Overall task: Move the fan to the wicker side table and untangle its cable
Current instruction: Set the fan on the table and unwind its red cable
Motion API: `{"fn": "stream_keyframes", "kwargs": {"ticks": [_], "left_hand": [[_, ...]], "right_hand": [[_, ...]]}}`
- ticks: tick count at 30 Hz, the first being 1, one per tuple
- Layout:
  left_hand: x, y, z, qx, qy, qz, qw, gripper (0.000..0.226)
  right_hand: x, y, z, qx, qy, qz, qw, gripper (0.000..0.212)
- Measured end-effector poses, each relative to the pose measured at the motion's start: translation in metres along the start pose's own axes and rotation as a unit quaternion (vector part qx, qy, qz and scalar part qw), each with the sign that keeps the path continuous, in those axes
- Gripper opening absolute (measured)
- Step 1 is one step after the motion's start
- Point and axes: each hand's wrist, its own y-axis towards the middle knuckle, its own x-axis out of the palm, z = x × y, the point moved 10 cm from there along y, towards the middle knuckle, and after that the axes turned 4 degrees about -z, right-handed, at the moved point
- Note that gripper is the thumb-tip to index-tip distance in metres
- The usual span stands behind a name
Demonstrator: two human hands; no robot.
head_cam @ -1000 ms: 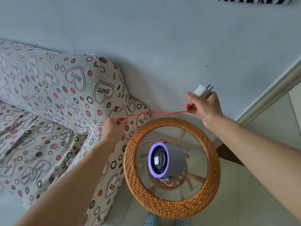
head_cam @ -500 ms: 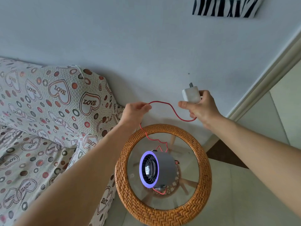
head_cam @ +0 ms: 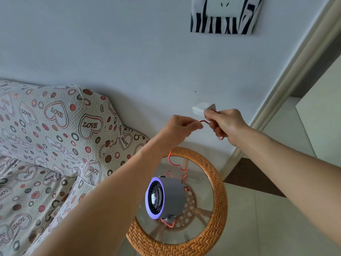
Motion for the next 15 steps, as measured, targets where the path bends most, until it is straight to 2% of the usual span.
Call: {"fn": "stream_keyframes", "kwargs": {"ticks": [2,6,8,10,13,15], "left_hand": [[0.006,-0.001,0.009,0.005,0.003,-0.005,1.000,0.021],[0.015,-0.002,0.024,-0.002,0.047,-0.015,0.999,0.024],[0.021,-0.003,0.026,-0.024,0.066,-0.029,0.997,0.025],[0.028,-0.004,0.028,-0.047,0.059,-0.039,0.996,0.027],[0.038,-0.005,0.037,-0.030,0.082,-0.050,0.995,0.027],[0.041,-0.006,0.044,-0.012,0.099,-0.051,0.994,0.026]], "right_hand": [[-0.002,-0.001,0.000,0.002,0.013,-0.023,1.000,0.031],[-0.006,-0.004,0.003,-0.003,-0.007,-0.056,0.998,0.027],[-0.014,-0.006,0.000,-0.020,-0.114,-0.051,0.992,0.027],[-0.025,-0.007,-0.004,-0.036,-0.236,-0.027,0.971,0.028],[-0.038,-0.007,-0.006,-0.036,-0.329,0.007,0.944,0.033],[-0.040,-0.009,-0.010,-0.049,-0.388,0.011,0.920,0.018]]}}
